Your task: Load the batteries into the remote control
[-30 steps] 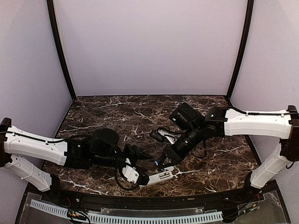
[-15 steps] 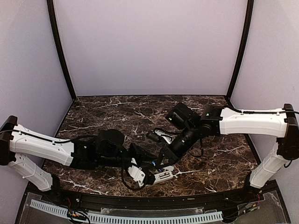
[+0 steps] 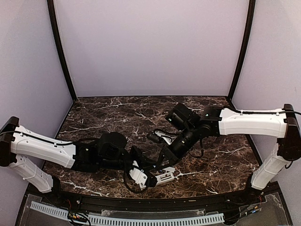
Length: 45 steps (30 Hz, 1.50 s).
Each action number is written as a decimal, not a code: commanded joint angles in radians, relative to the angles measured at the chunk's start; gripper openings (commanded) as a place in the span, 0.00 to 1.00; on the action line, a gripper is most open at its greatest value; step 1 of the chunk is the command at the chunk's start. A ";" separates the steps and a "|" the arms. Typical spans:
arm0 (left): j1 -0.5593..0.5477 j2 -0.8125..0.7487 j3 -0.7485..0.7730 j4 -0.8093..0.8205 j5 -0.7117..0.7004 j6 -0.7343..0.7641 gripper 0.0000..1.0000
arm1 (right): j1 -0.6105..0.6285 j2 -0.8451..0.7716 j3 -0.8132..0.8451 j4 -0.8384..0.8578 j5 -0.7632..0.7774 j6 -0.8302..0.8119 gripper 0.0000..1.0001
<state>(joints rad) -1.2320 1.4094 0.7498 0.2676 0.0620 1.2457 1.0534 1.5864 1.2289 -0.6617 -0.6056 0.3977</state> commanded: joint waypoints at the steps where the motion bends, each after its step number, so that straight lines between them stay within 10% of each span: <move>1: -0.008 -0.019 0.004 0.047 -0.008 -0.081 0.00 | -0.001 0.011 0.022 0.019 0.027 -0.003 0.00; 6: -0.009 -0.020 0.013 0.037 -0.065 -0.192 0.00 | -0.008 -0.032 0.026 0.004 0.111 0.012 0.36; 12: -0.008 -0.005 0.035 -0.024 -0.149 -0.517 0.00 | -0.019 -0.185 -0.069 0.107 0.207 0.111 0.54; 24: 0.020 0.009 0.067 -0.032 -0.021 -0.970 0.00 | -0.020 -0.295 -0.232 0.327 0.286 0.266 0.53; 45: 0.049 -0.009 0.065 -0.007 0.003 -0.998 0.00 | -0.021 -0.219 -0.250 0.361 0.194 0.280 0.21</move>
<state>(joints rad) -1.1915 1.4246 0.7963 0.2382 0.0494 0.2634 1.0386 1.3579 0.9993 -0.3355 -0.3832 0.6765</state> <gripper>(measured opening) 0.086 0.220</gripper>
